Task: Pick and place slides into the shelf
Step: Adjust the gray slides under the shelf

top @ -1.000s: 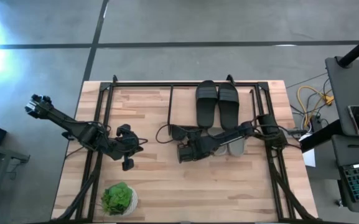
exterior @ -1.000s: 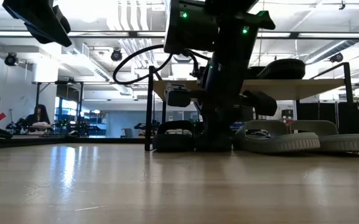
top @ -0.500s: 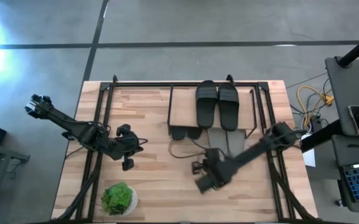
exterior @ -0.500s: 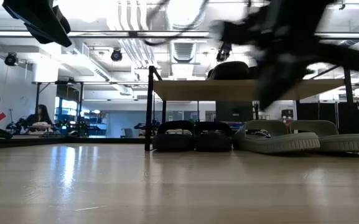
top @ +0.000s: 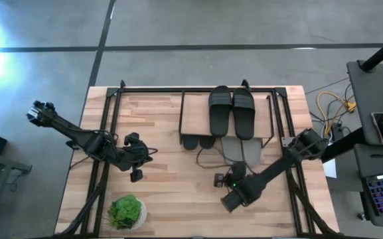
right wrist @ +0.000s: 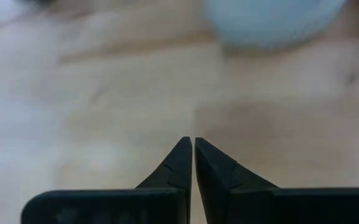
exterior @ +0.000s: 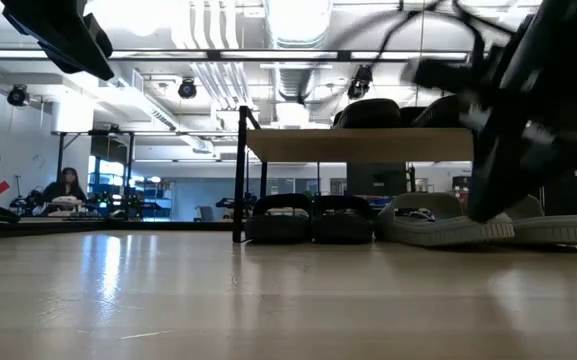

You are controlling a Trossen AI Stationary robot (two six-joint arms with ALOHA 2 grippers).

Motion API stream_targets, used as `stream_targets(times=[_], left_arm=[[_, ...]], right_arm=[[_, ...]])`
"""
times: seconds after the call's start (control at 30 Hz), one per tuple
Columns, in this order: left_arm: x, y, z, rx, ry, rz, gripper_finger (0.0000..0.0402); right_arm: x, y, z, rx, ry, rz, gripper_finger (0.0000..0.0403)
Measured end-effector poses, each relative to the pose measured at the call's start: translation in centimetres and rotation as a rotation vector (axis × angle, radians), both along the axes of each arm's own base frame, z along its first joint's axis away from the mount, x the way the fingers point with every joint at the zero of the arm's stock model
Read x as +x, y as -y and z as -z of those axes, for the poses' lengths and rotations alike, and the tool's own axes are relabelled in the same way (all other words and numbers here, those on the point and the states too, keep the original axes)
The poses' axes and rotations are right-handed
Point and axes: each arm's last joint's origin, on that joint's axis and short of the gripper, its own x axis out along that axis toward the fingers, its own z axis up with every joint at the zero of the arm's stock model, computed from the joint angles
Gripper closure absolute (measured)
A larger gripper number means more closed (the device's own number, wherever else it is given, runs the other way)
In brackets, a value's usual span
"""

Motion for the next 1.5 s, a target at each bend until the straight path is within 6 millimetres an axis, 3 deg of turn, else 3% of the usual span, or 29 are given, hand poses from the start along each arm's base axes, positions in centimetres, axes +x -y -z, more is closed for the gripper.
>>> stream_targets(times=[0.3, 0.63, 0.83, 1.2, 1.5], left_arm=[[0.0, 0.0, 0.0, -0.001, 0.0, -0.001, 0.0402], [0.0, 0.0, 0.1, 0.002, -0.005, -0.002, 0.0402], [-0.1, 0.0, 0.4, 0.005, -0.012, -0.003, 0.0402], [0.1, 0.0, 0.4, -0.007, 0.01, -0.006, 0.0402], [0.1, 0.0, 0.4, -0.025, 0.012, -0.023, 0.0402]], right_arm=[[-1.4, 4.3, 0.3, 0.001, -0.145, -0.013, 0.039], [-2.0, 6.0, 1.5, 0.01, -0.175, -0.037, 0.039], [-1.9, 6.5, 1.8, 0.004, -0.178, -0.052, 0.039], [-0.3, 9.7, 1.5, -0.094, -0.195, -0.074, 0.039], [0.6, 11.1, 1.1, -0.128, -0.212, -0.097, 0.039]])
